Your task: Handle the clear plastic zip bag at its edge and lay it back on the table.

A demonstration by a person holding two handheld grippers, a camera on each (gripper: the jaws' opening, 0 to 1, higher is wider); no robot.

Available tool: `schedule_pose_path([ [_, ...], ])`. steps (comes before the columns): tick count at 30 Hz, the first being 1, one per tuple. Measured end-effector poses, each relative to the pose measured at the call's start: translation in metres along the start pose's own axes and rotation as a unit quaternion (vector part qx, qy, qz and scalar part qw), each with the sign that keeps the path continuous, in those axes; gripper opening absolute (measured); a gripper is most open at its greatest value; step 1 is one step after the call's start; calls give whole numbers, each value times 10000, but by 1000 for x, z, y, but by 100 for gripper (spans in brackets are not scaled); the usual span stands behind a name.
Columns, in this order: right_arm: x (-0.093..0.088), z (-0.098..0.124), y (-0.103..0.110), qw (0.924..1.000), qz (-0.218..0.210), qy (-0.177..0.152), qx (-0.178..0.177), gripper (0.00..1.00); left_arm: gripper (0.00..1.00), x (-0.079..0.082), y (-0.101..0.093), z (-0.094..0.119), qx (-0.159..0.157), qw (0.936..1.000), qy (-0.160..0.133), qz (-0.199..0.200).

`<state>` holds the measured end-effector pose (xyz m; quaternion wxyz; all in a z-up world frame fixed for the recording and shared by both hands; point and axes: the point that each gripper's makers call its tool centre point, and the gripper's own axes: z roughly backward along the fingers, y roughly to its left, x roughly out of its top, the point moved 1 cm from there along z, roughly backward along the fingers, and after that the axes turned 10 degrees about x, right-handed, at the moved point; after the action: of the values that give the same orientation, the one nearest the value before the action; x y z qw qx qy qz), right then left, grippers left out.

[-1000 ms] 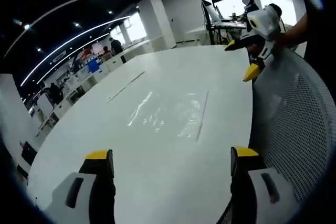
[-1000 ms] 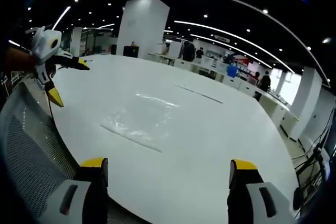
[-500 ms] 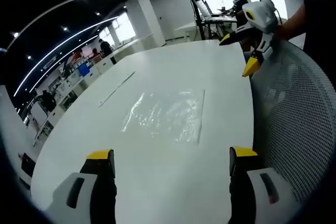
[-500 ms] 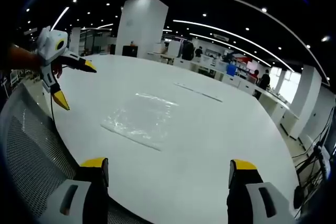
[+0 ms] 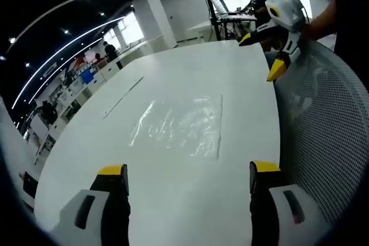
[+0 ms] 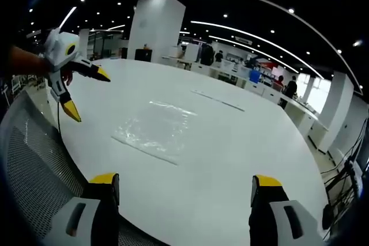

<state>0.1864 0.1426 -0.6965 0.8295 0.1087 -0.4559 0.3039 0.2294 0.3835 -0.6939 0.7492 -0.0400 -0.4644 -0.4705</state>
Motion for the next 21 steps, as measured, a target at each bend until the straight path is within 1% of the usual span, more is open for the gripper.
schedule_pose_path([
  [10,1,0,0,10000,-6,-27,-5,95,83,-2,-6,-11,-175,9998,88,-72],
  [21,1,1,0,10000,-14,-29,-20,94,76,-3,-8,-22,-332,9990,216,-223],
])
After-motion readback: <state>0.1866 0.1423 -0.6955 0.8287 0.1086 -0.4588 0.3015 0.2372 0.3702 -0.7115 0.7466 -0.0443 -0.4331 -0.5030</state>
